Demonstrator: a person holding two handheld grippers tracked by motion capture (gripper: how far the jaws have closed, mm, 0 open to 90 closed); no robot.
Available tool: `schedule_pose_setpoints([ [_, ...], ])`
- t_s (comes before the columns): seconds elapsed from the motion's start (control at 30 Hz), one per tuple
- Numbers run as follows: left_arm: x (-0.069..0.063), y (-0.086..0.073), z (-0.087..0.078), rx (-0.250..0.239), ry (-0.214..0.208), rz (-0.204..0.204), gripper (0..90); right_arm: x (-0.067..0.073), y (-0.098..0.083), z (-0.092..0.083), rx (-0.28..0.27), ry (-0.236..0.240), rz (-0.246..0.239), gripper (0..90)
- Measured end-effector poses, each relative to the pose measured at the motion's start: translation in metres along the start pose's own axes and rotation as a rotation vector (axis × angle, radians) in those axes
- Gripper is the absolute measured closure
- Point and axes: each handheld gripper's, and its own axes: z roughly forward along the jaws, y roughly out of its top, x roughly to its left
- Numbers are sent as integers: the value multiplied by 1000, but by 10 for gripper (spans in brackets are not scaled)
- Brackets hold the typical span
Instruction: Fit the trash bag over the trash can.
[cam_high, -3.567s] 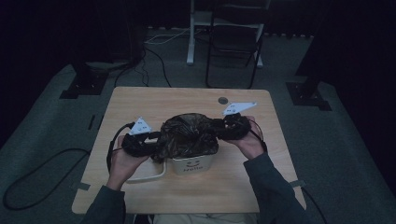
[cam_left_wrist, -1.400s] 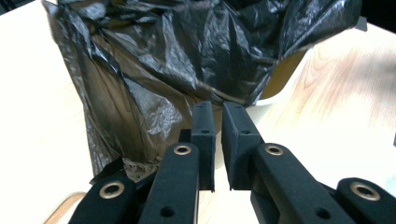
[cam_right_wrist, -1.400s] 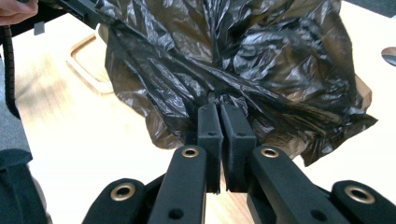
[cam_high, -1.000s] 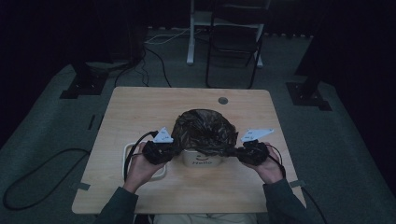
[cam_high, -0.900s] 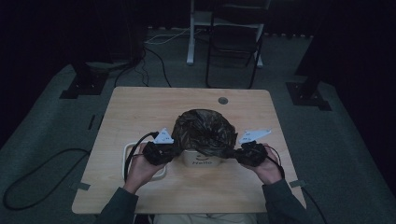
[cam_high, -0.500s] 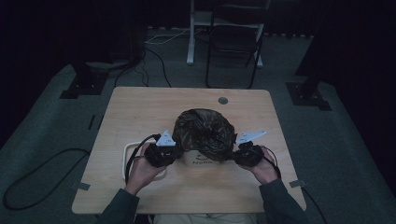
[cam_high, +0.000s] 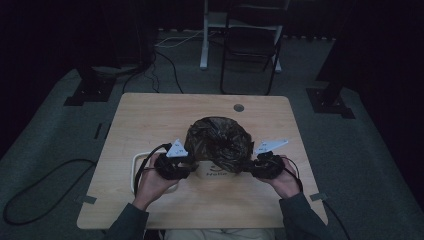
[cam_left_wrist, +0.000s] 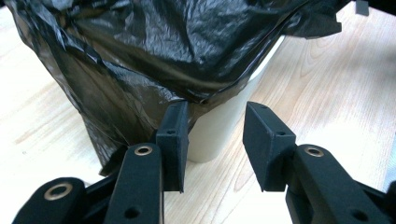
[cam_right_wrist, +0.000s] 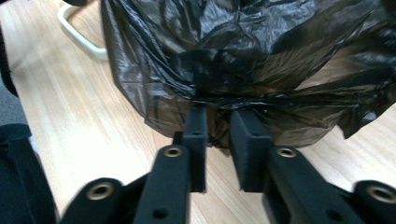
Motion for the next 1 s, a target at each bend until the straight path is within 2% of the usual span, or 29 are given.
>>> schedule_pose_setpoints([
  [0.1,0,3,-5,-17,14,5,596,1,1,-7,-14,-15,-2,687],
  [0.3,-3,7,-12,-37,28,24,584,1,-1,-15,-39,-16,1,650],
  [0.4,-4,9,-13,-66,18,32,577,2,0,-19,-57,-27,4,596],
  [0.87,-6,25,-3,-55,36,77,512,1,3,-18,-68,-16,6,539],
  [0.9,-7,26,-3,-56,37,83,525,1,3,-18,-69,-16,5,537],
  [1.0,-11,25,-2,-59,30,109,688,-1,3,-18,-70,-17,10,532],
])
